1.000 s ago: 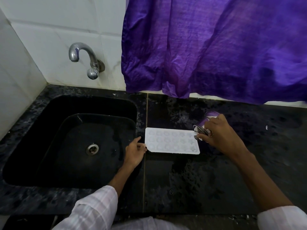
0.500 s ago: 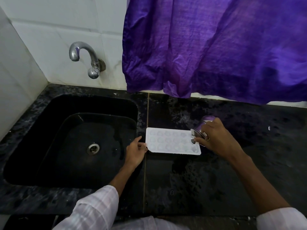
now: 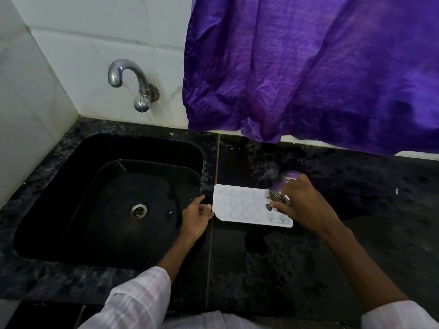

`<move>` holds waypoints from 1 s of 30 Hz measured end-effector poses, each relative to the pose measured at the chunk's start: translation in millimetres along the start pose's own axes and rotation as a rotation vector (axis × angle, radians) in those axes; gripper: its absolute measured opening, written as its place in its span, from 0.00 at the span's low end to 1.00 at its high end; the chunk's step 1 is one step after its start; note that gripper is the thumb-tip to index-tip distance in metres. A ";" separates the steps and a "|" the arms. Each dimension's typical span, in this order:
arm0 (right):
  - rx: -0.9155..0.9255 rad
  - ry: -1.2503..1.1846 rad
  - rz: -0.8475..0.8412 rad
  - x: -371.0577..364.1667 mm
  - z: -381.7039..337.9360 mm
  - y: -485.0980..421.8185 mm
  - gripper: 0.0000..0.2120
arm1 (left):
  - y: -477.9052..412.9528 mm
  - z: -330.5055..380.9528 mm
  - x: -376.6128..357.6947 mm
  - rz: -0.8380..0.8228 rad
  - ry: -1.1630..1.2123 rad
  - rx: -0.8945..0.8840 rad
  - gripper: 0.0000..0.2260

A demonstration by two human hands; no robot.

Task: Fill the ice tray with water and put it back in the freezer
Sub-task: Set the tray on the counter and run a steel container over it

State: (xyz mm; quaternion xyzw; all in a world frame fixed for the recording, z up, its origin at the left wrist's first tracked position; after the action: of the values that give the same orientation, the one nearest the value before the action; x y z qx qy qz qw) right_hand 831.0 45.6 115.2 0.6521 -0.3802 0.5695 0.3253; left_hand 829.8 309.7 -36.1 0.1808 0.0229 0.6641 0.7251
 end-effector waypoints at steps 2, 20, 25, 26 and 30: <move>-0.021 -0.029 -0.019 -2.5 0.5 -3.4 0.21 | -0.8 -0.6 0.0 -0.003 0.000 0.006 0.19; -0.033 -0.008 0.139 17.2 -11.6 -15.1 0.20 | 3.6 4.5 5.9 0.016 0.048 0.010 0.17; -0.131 -0.075 0.124 16.3 2.1 -10.5 0.20 | 3.8 6.1 4.8 0.013 0.053 0.026 0.18; -0.151 -0.078 0.120 16.0 5.3 -10.2 0.20 | 3.9 7.0 4.5 0.012 0.057 0.028 0.18; -0.205 -0.085 0.155 16.7 17.2 -7.8 0.21 | 4.2 9.8 4.2 0.018 0.052 0.023 0.17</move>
State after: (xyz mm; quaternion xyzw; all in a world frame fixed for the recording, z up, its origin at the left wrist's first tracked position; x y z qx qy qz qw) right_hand 847.3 32.6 129.4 0.6078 -0.4991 0.5227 0.3290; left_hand 828.9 311.7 -24.9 0.1721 0.0476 0.6746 0.7163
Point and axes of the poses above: each hand's wrist, its own y-axis away from the middle knuckle, its own x-axis out of the back of the hand, z = x × y, the point moved 2 cm from there along -y, towards the middle knuckle, and after that the axes turned 14 degrees about -z, right-handed, at the moved point
